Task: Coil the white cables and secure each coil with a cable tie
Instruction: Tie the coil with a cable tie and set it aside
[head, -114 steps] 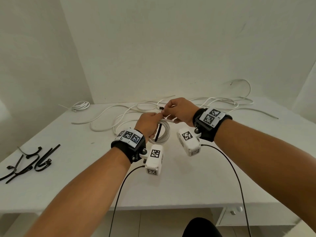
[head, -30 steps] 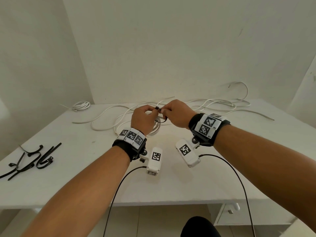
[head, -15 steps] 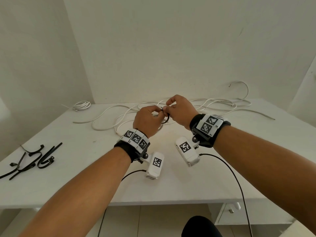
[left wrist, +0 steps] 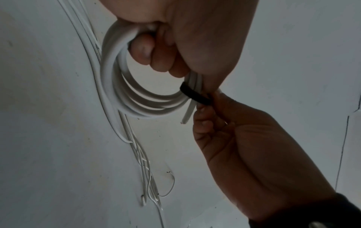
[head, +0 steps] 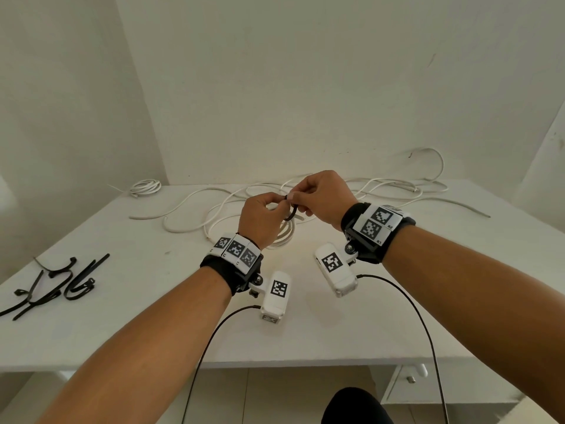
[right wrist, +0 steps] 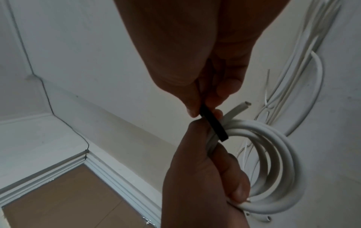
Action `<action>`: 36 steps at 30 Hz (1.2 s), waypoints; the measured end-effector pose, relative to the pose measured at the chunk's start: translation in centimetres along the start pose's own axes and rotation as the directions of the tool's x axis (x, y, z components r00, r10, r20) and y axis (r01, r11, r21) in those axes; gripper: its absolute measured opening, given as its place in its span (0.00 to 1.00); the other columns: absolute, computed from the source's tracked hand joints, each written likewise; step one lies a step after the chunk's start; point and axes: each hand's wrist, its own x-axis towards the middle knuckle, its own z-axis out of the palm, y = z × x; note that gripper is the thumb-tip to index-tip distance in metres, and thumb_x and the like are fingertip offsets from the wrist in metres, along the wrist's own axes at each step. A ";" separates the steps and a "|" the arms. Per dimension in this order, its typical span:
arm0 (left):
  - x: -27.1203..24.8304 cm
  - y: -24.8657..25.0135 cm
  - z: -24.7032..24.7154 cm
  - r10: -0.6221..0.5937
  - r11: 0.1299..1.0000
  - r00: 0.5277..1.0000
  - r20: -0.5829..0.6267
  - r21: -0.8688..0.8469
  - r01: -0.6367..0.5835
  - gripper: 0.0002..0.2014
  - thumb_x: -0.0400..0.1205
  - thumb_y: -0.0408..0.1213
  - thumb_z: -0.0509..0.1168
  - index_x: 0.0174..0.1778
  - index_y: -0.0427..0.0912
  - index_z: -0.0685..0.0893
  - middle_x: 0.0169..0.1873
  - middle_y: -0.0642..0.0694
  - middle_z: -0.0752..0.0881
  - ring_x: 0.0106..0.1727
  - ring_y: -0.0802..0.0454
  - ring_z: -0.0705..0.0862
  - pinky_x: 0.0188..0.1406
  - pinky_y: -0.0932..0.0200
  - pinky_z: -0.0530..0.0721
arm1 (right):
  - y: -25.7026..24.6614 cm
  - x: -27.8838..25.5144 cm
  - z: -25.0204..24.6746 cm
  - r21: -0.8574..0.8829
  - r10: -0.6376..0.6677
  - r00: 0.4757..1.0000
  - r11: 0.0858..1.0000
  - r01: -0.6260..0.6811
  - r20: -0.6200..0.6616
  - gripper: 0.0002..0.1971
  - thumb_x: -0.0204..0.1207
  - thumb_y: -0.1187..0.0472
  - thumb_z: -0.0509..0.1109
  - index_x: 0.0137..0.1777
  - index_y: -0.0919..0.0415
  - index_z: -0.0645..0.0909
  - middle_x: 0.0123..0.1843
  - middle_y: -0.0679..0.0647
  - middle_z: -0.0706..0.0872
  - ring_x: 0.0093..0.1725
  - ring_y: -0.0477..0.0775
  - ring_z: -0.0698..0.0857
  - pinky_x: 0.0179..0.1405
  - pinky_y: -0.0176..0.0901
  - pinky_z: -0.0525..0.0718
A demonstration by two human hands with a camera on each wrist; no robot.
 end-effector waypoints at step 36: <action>-1.5 1.8 -0.4 -0.088 0.918 0.980 0.179 -0.367 0.150 0.06 0.81 0.38 0.71 0.38 0.44 0.87 0.30 0.47 0.88 0.17 0.55 0.65 0.17 0.64 0.62 | -1.1 1.3 -1.0 -0.019 0.015 0.997 1.000 -0.016 -0.082 0.08 0.84 0.59 0.66 0.45 0.62 0.80 0.39 0.57 0.88 0.24 0.50 0.87 0.25 0.41 0.84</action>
